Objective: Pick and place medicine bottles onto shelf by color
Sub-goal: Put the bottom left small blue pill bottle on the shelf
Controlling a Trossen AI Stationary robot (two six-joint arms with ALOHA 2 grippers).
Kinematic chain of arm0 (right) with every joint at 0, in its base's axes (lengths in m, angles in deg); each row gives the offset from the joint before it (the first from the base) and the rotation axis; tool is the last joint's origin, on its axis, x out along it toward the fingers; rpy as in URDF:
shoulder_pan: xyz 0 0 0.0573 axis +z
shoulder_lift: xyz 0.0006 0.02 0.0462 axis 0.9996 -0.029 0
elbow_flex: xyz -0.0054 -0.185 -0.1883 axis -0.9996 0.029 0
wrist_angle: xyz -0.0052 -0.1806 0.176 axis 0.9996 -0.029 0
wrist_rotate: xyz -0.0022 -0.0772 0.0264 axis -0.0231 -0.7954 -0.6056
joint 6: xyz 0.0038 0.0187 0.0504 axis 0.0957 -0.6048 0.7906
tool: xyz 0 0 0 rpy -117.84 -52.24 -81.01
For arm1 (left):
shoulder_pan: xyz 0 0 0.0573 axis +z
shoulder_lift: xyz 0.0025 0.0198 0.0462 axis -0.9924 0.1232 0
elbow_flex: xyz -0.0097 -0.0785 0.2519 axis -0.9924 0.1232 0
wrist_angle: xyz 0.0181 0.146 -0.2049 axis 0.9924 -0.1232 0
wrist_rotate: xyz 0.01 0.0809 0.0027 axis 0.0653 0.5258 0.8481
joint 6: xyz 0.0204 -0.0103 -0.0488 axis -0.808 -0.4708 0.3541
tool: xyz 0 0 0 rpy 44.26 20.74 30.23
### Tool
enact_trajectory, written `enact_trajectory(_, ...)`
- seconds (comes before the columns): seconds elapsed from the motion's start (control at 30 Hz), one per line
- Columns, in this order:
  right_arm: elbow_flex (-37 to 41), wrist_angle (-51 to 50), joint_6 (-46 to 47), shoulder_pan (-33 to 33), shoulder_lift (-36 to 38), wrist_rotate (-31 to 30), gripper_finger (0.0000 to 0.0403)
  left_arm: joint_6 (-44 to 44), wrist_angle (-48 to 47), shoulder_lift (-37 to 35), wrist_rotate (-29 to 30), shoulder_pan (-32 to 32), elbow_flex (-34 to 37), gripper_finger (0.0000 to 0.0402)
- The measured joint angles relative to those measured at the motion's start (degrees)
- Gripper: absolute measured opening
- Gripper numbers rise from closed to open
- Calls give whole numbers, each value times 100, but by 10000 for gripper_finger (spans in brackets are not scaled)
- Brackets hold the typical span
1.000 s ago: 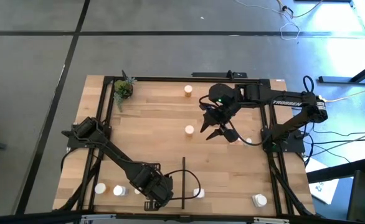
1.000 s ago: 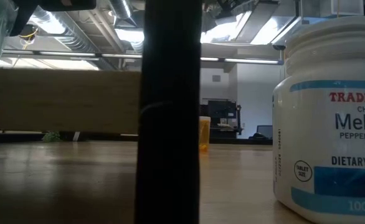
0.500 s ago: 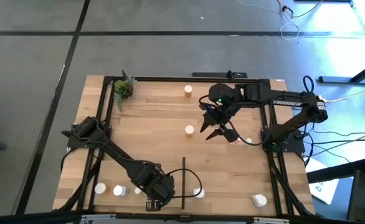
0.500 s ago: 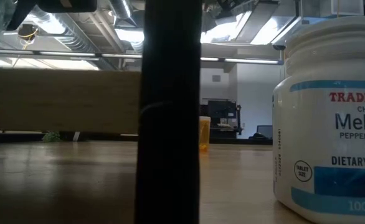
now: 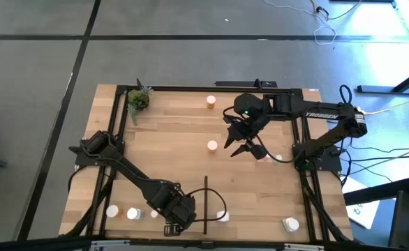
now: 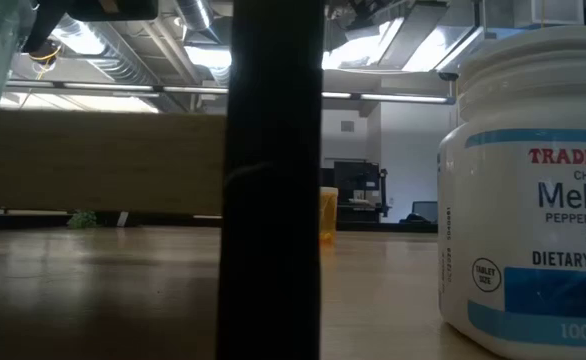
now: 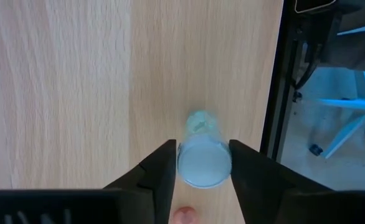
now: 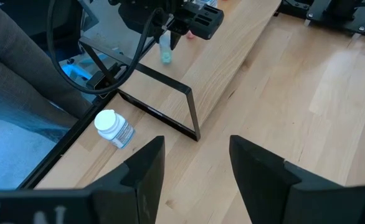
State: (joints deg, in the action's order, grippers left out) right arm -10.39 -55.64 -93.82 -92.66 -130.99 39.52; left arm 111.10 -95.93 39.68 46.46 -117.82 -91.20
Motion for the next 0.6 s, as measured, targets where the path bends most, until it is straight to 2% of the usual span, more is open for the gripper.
enact_trajectory(0.6,0,-4,-178,0,0,-4,182,16,23,-3,24,-47,0,142)
